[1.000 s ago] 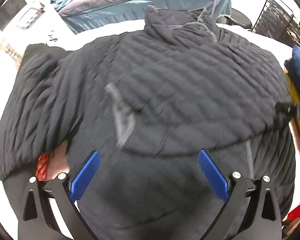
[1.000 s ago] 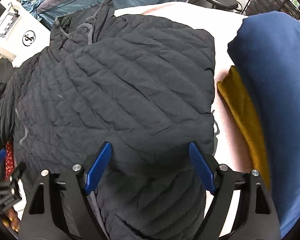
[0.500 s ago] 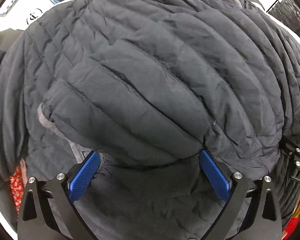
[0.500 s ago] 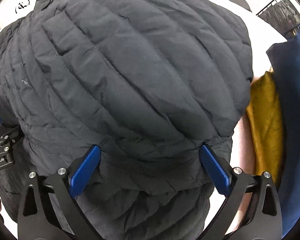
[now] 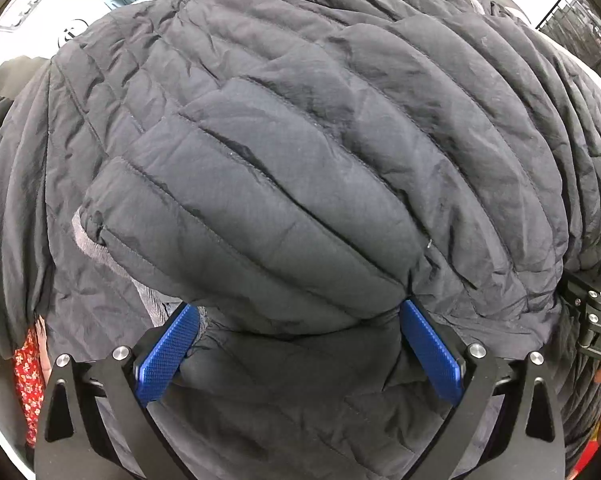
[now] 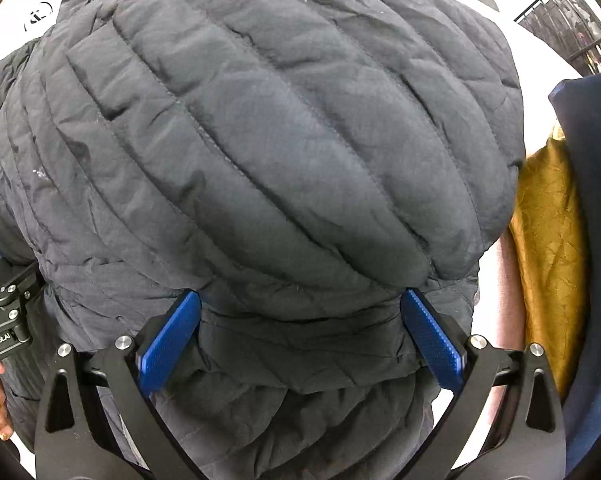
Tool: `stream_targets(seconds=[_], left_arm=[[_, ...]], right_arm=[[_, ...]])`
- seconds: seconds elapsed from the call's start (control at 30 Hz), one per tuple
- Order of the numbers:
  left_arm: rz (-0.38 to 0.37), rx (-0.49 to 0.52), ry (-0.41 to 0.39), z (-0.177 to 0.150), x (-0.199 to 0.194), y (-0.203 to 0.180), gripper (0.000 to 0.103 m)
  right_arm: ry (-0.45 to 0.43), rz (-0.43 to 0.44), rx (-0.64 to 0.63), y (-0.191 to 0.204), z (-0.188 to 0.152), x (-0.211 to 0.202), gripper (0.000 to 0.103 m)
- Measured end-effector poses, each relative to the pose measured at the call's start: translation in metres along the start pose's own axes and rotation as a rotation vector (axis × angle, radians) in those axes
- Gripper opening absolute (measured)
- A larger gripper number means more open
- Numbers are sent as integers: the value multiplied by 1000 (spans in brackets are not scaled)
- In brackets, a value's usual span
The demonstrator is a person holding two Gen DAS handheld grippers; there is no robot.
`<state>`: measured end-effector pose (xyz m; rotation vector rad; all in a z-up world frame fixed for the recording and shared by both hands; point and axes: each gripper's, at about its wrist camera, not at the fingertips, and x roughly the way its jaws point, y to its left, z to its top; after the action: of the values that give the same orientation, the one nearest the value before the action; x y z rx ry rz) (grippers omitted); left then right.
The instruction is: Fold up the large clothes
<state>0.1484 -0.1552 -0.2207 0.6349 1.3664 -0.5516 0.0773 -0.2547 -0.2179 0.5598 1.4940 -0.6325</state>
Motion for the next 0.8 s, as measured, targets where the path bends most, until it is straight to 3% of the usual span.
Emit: stream_targets(seconds=[0.2, 0.47, 0.6, 0.8], left_arm=[[-4, -28, 1, -11, -13, 3, 98], [-13, -26, -81, -61, -47, 8, 97], [-69, -98, -79, -105, -55, 32, 97], [-83, -272, -75, -161, -65, 91, 97]], right_arm=[[27, -13, 6, 4, -16, -10, 98], [-44, -17, -47, 20, -67, -49, 98], [-24, -9, -111, 33, -106, -50, 98], [18, 44, -165, 52, -146, -54, 98]])
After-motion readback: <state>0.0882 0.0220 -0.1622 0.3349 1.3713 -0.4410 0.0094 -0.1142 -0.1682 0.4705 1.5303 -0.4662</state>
